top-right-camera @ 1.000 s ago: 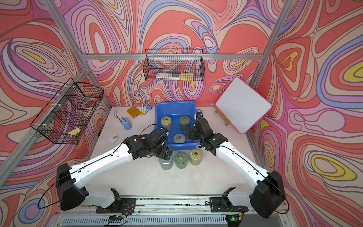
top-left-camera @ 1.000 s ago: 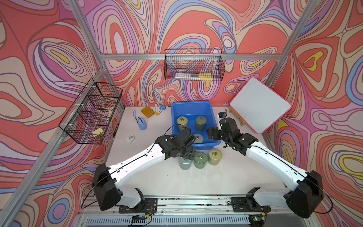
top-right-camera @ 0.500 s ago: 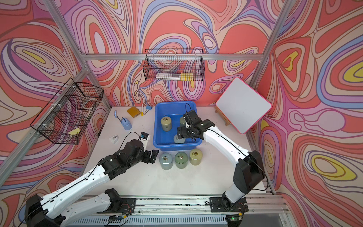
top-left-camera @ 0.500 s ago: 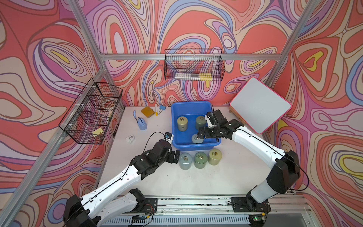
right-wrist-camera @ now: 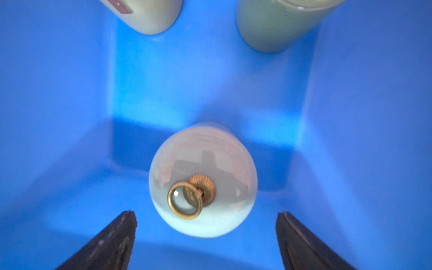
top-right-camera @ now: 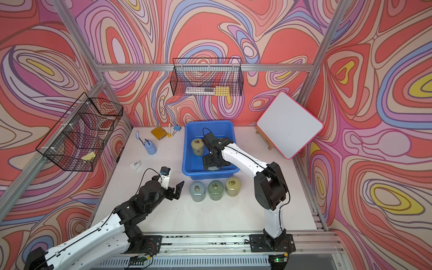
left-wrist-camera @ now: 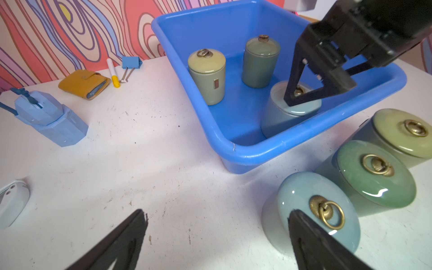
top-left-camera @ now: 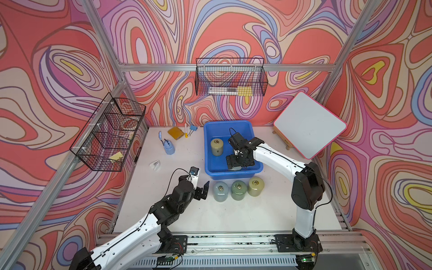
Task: Take the tea canister out of the basket
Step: Pick up the tea canister from the basket.
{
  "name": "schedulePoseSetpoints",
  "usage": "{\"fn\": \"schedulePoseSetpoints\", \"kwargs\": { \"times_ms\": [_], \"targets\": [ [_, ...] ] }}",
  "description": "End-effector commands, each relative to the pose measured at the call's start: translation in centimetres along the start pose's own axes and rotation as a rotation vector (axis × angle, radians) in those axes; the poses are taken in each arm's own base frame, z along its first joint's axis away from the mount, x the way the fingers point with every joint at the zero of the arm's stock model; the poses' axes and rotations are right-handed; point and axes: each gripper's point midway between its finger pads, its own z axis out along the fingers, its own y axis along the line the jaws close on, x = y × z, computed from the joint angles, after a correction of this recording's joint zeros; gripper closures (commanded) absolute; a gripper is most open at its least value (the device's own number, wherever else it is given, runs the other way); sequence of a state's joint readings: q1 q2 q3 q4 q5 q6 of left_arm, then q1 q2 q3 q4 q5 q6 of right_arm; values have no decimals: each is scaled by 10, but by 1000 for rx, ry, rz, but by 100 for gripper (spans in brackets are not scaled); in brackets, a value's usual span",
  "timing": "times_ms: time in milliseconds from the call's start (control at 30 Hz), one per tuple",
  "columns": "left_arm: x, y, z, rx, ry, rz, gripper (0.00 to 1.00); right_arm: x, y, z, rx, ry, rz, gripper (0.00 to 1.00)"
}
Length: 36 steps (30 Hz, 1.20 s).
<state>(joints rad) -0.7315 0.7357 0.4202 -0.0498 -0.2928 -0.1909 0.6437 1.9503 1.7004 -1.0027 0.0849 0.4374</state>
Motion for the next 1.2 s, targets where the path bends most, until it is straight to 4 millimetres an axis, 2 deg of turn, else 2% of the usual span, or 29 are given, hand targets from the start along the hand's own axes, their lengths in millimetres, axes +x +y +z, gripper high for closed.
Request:
{"fn": "schedulePoseSetpoints", "kwargs": {
  "times_ms": [0,233,500,667,833,1000,1167],
  "targets": [
    [-13,2,1,-18,-47,2,1,-2,1,11,34,20,8,5],
    [-12,3,3,-26,-27,8,1,-6,6,31,50,56,0,9],
    [-12,4,1,-26,-36,5,1,-5,-4,49,118,81,-13,14],
    [-12,1,2,-15,-31,6,1,-4,-14,51,160,86,-13,21],
    [-12,2,2,-18,-27,9,1,-5,-22,51,160,94,-6,38],
    [-13,4,2,-27,-31,7,1,-6,-22,51,156,92,-12,45],
    [-12,4,2,-29,-31,9,1,-9,-28,45,184,71,-14,47]
  ]
}}
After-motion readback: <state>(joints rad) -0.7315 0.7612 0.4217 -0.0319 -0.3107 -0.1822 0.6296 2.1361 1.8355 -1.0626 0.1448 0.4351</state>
